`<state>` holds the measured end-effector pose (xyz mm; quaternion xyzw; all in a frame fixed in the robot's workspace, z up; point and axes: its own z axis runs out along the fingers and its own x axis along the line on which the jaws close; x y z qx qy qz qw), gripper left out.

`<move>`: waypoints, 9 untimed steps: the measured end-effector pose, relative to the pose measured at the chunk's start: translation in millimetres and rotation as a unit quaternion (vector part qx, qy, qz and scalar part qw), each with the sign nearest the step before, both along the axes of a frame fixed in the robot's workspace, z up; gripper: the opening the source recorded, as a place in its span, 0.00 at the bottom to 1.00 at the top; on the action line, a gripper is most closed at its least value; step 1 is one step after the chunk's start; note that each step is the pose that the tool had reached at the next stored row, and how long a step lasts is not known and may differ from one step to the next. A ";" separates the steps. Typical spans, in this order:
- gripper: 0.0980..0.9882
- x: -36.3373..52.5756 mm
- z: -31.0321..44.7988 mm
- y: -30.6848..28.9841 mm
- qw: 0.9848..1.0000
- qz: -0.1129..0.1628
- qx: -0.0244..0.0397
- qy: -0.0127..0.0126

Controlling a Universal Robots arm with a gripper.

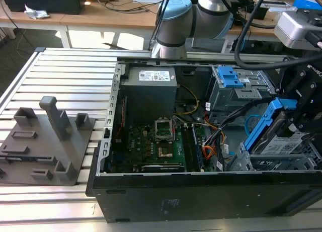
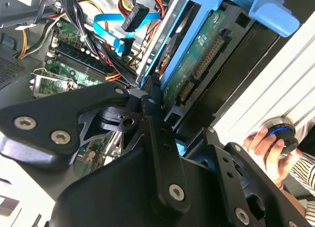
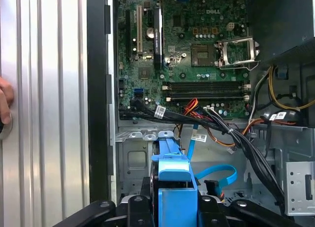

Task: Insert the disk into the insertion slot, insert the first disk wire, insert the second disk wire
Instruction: 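Insert the disk into the insertion slot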

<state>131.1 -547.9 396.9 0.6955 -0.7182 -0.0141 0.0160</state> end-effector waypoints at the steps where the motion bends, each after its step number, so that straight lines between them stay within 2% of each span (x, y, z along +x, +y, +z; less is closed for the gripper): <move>1: 0.30 0.0 -0.1 0.0 1.000 0.000 0.000 0.000; 6: 0.30 0.0 -0.2 0.0 1.000 0.000 0.000 0.000; 7: 0.31 0.0 -0.2 0.0 1.000 0.000 0.000 0.000; 8: 0.38 0.0 -0.2 0.0 1.000 0.000 0.000 0.000; 9: 0.38 0.0 -0.3 0.0 1.000 0.000 0.000 0.000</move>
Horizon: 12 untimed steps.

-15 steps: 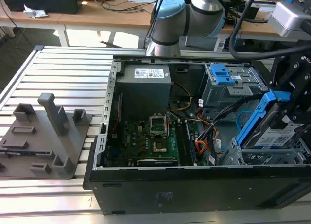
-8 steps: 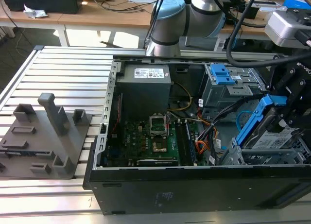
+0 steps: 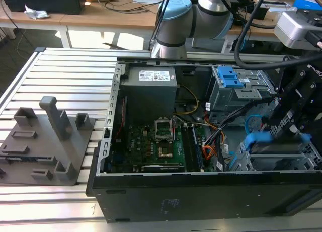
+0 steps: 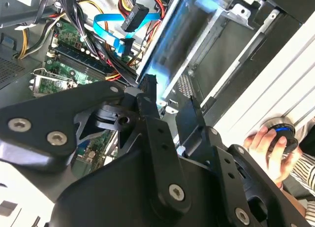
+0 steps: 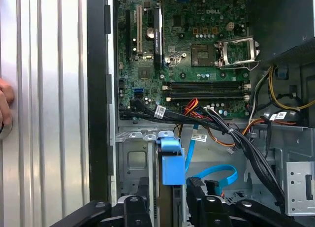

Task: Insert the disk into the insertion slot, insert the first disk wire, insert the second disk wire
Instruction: 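Insert the disk into the insertion slot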

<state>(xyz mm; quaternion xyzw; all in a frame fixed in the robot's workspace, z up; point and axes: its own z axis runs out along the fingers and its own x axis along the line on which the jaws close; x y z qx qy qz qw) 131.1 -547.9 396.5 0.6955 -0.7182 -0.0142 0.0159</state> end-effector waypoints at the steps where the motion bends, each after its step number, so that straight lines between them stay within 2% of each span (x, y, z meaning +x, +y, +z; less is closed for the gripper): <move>1: 0.38 0.0 0.0 0.0 1.000 0.000 0.000 0.000; 3: 0.38 0.0 0.0 0.0 1.000 0.000 0.000 0.000; 6: 0.15 0.0 -0.1 0.0 1.000 0.000 0.000 0.000; 7: 0.15 0.0 -0.1 0.0 1.000 0.000 0.000 0.000; 9: 0.01 0.0 -0.1 0.0 1.000 0.000 0.000 0.000; 12: 0.01 0.0 -0.2 0.0 1.000 0.000 0.000 0.000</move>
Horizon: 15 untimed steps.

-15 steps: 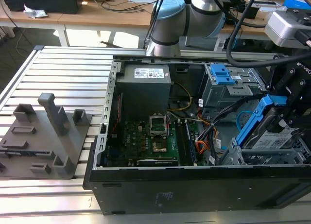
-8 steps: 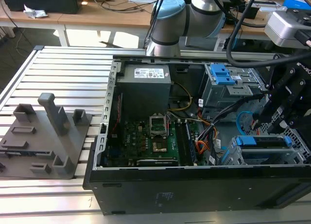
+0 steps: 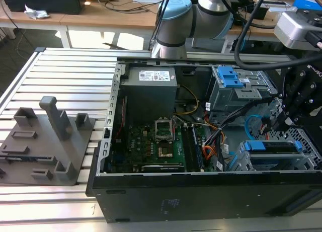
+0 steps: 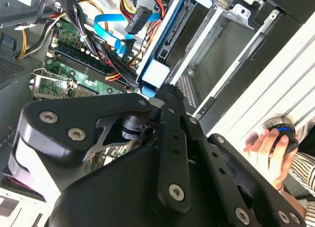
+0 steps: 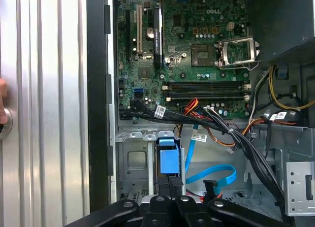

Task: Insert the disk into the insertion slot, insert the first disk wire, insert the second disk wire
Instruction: 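Insert the disk into the insertion slot, then insert the first disk wire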

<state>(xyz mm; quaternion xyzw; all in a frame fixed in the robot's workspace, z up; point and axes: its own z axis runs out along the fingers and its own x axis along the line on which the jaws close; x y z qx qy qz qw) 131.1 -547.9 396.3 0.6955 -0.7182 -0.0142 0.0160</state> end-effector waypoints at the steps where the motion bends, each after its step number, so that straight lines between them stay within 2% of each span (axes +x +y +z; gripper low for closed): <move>1: 0.01 0.0 0.0 0.0 1.000 0.000 0.000 0.000; 15: 0.01 1.0 -0.5 0.0 1.000 0.000 0.000 0.000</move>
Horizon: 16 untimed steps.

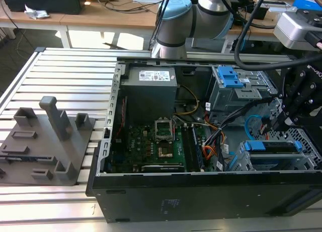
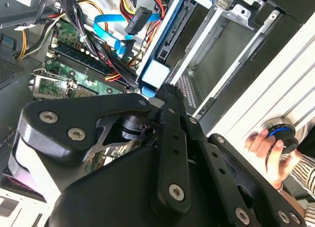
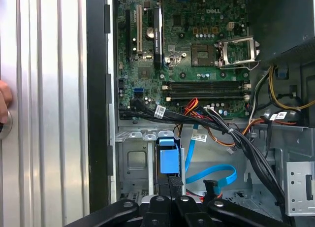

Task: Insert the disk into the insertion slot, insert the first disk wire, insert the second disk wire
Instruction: 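Insert the first disk wire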

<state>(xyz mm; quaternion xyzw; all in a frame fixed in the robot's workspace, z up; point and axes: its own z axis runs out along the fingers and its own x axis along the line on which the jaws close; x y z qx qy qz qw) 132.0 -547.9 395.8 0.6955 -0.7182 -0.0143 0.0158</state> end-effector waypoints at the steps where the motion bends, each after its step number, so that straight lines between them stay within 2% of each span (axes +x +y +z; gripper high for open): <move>1: 0.01 2.5 0.1 0.0 1.000 0.000 0.000 0.000; 4: 0.01 8.2 0.1 1.1 1.000 0.000 0.000 0.001; 10: 0.01 19.7 0.1 10.8 1.000 0.000 0.000 0.002; 13: 0.01 22.1 0.0 24.0 1.000 0.000 0.000 0.002; 14: 0.01 22.5 0.1 31.4 1.000 0.000 0.000 0.002; 16: 0.01 22.5 0.0 35.1 1.000 0.000 0.000 0.002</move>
